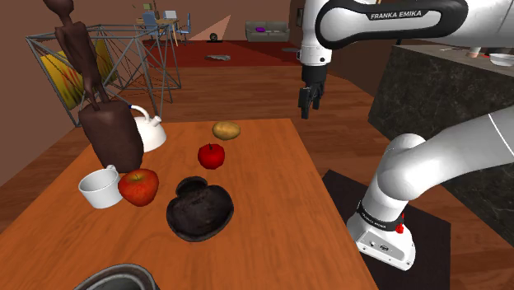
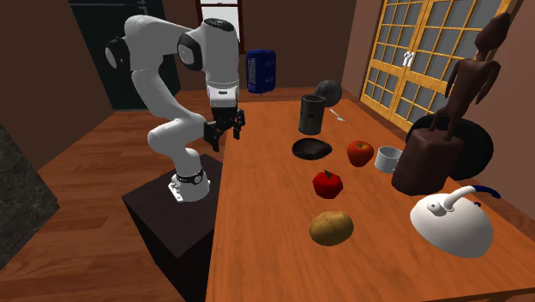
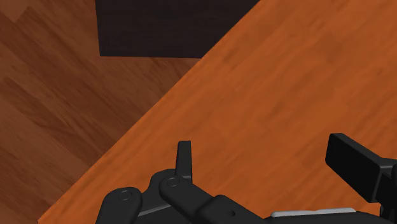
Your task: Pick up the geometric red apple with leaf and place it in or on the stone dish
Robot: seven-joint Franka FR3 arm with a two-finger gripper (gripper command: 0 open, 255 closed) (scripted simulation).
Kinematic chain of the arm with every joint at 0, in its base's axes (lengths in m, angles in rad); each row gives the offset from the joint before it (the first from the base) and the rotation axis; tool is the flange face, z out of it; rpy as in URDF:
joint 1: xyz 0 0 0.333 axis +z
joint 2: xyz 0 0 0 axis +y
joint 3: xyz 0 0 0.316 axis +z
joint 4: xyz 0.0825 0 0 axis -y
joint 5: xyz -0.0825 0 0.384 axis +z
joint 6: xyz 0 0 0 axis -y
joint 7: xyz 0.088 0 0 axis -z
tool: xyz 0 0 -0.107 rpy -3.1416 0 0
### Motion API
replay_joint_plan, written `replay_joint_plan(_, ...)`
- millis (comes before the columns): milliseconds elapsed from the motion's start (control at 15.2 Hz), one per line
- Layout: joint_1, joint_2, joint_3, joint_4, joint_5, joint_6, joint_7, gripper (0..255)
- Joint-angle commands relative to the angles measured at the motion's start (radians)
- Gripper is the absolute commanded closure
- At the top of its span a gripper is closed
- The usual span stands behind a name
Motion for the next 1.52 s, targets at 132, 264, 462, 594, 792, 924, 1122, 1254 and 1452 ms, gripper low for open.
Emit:
replay_joint_plan(132,0.013,0.057,0.026,0.017,0.022,0.044,0.032,0)
replay_joint_plan(264,0.024,0.116,0.051,0.040,0.041,0.086,0.063,0)
replay_joint_plan(462,0.040,0.209,0.086,0.083,0.063,0.145,0.108,0)
replay_joint_plan(594,0.049,0.273,0.109,0.118,0.073,0.181,0.138,0)
replay_joint_plan(792,0.060,0.373,0.141,0.180,0.083,0.227,0.182,0)
replay_joint_plan(924,0.067,0.440,0.161,0.227,0.084,0.254,0.212,0)
replay_joint_plan(1122,0.078,0.544,0.189,0.307,0.079,0.287,0.257,0)
replay_joint_plan(1254,0.086,0.615,0.205,0.367,0.071,0.304,0.288,0)
replay_joint_plan(1452,0.100,0.723,0.226,0.466,0.053,0.320,0.334,0)
